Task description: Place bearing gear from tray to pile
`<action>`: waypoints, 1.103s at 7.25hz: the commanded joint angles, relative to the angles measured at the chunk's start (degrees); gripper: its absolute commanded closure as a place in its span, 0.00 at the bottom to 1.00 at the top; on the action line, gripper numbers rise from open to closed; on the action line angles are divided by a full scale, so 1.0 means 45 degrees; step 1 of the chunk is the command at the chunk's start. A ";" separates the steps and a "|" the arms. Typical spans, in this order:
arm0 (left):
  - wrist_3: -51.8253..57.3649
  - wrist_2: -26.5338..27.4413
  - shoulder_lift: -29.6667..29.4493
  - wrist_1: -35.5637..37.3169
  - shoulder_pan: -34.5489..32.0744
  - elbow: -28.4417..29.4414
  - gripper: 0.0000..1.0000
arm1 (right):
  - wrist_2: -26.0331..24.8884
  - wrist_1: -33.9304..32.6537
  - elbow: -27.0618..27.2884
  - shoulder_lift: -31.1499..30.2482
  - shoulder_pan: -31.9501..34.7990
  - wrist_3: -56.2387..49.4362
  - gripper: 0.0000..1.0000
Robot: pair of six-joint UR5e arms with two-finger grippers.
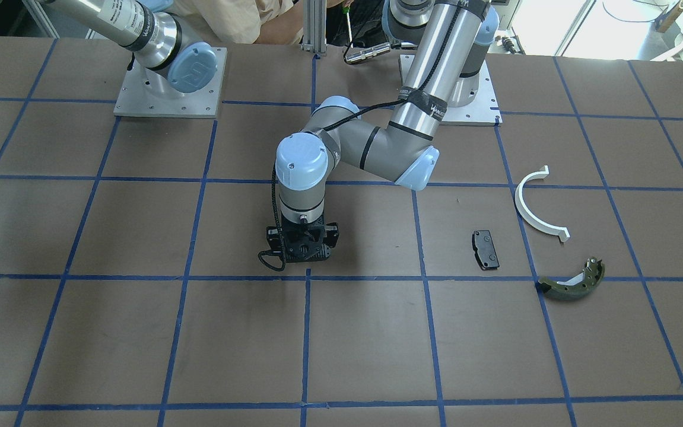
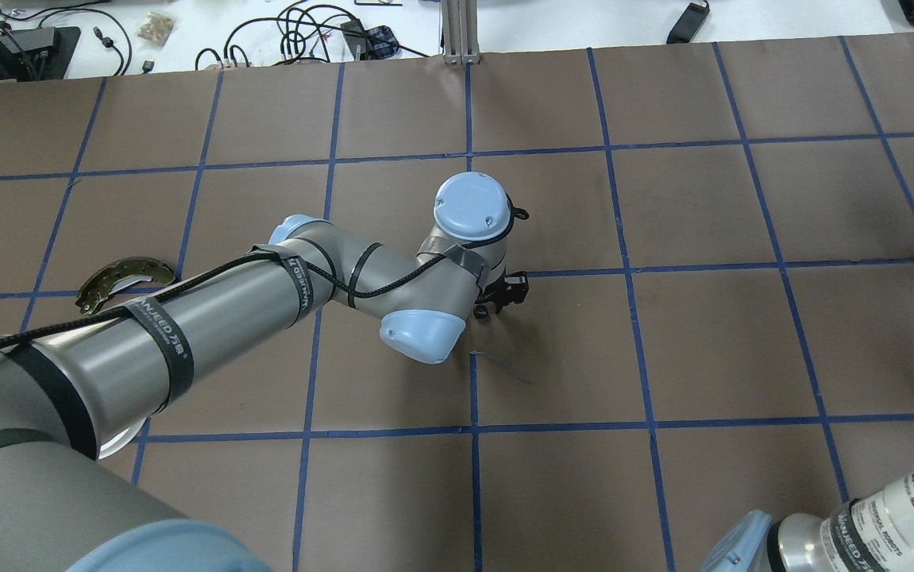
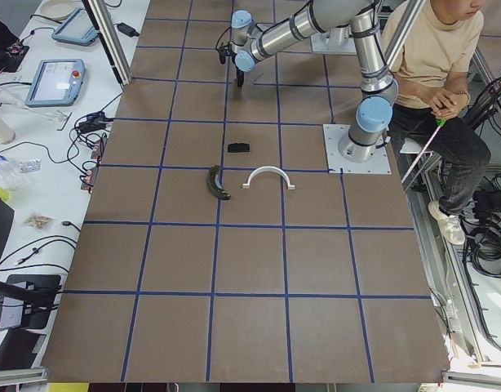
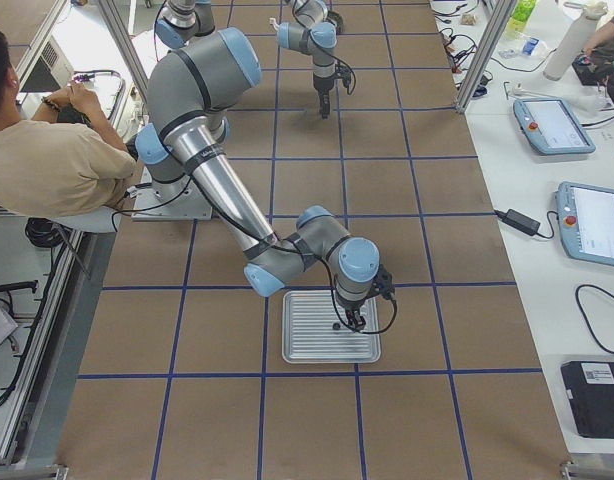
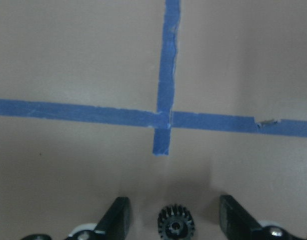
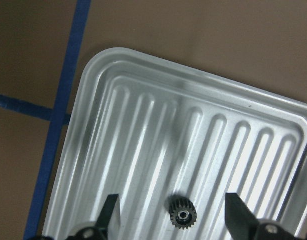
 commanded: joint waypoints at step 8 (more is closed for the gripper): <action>0.3795 0.0628 0.1987 -0.1891 0.3641 -0.0568 1.00 | -0.1404 -0.0797 0.0123 0.0584 -0.0061 -0.0012 0.42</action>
